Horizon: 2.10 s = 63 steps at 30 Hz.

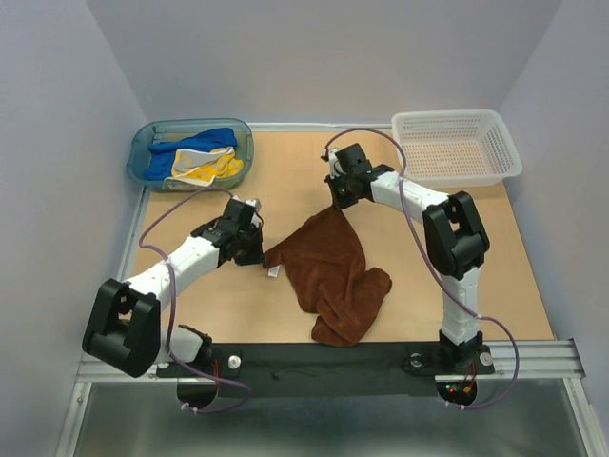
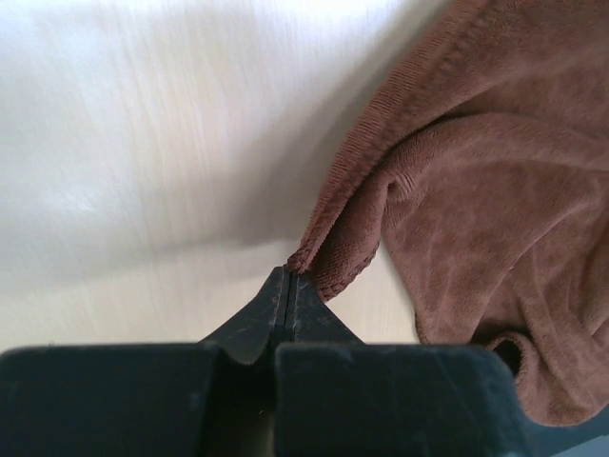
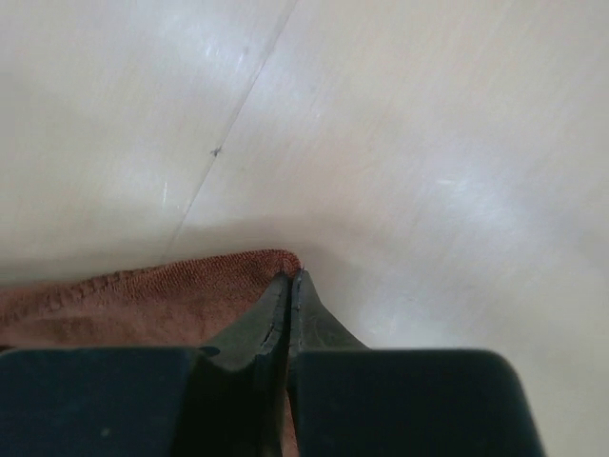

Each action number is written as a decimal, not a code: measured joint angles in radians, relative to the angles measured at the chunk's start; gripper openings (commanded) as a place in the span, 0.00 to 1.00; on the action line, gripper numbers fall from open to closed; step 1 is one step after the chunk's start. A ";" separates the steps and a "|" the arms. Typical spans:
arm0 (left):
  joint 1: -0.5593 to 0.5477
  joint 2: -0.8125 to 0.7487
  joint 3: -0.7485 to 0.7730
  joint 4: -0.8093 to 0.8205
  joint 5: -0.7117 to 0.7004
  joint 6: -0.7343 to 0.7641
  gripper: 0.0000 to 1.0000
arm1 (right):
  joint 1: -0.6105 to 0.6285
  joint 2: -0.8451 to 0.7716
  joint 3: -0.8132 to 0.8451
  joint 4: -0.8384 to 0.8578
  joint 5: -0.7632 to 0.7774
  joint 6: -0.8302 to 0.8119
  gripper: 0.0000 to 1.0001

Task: Fold and stack the towels
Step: Flatten out the crumpled towel

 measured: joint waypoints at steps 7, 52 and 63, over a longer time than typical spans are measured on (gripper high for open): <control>0.045 0.017 0.280 -0.047 -0.056 0.037 0.00 | 0.000 -0.245 0.007 0.021 0.124 -0.039 0.01; 0.049 0.008 -0.090 0.155 0.079 -0.056 0.00 | 0.154 -0.623 -0.589 -0.145 -0.183 0.029 0.55; 0.049 0.008 -0.090 0.156 0.075 -0.054 0.00 | 0.211 -0.553 -0.589 -0.164 -0.090 -0.015 0.46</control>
